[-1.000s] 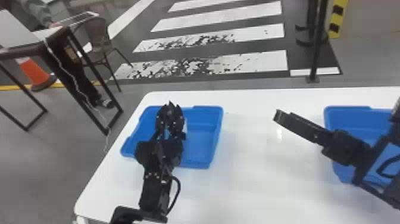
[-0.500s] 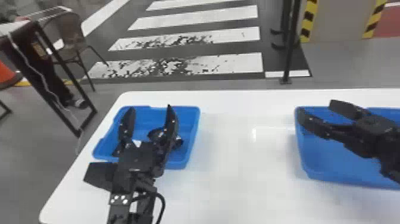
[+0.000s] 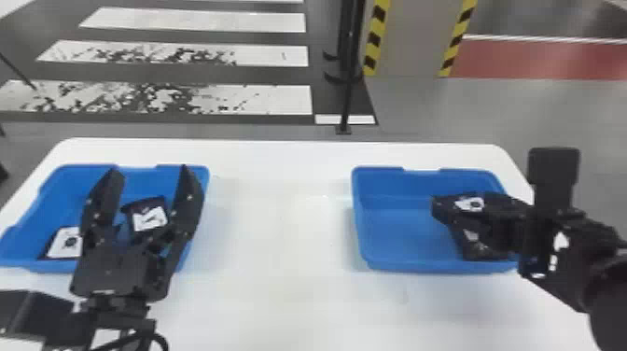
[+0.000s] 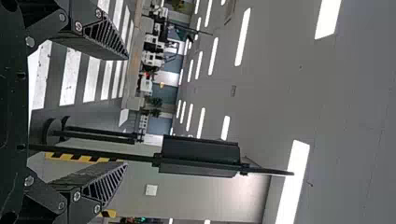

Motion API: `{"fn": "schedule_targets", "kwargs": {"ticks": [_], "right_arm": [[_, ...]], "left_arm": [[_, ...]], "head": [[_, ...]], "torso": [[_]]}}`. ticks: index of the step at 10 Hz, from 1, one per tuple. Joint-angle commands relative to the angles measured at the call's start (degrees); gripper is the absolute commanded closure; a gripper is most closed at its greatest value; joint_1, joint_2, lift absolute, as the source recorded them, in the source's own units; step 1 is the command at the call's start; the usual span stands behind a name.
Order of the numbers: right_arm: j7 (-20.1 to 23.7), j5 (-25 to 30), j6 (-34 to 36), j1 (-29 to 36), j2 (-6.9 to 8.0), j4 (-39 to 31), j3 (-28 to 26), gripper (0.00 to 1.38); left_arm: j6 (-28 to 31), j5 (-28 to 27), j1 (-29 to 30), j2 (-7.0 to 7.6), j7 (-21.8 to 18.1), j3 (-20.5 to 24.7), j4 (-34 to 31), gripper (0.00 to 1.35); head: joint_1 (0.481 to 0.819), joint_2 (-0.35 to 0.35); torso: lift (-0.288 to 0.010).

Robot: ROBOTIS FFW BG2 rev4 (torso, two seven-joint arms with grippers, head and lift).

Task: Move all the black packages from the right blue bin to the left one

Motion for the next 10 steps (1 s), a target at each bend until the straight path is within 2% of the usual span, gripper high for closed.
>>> {"fn": "schedule_targets", "kwargs": {"ticks": [1, 3, 5, 8, 10], "right_arm": [[0.1, 1.4, 0.5, -2.9, -0.18, 3.3, -0.4, 0.13], [-1.1, 3.5, 3.0, -4.9, -0.18, 3.7, -0.2, 0.13], [-6.6, 4.3, 11.6, -5.6, -0.1, 1.5, 0.9, 0.14], [-8.0, 4.6, 14.3, -7.7, -0.18, 4.7, 1.9, 0.14], [-9.0, 6.2, 15.4, -9.5, -0.27, 6.1, 3.1, 0.14]], "left_arm": [[1.7, 2.3, -0.3, 0.34, -0.3, -1.0, 0.0, 0.28], [2.0, 3.3, -0.4, 0.42, -0.8, -1.3, 0.0, 0.28], [3.7, 4.8, -0.4, 0.51, -1.4, -1.4, 0.0, 0.28], [5.7, 7.6, -0.1, 0.42, -2.1, -1.0, 0.0, 0.28], [9.0, 10.5, -0.1, 0.34, -2.9, -1.0, 0.4, 0.28]], "head": [[0.695, -0.092], [0.695, -0.12], [0.695, -0.148], [0.695, -0.162], [0.695, -0.164]], "torso": [[-0.178], [-0.178], [-0.178], [-0.178], [-0.178]]}}
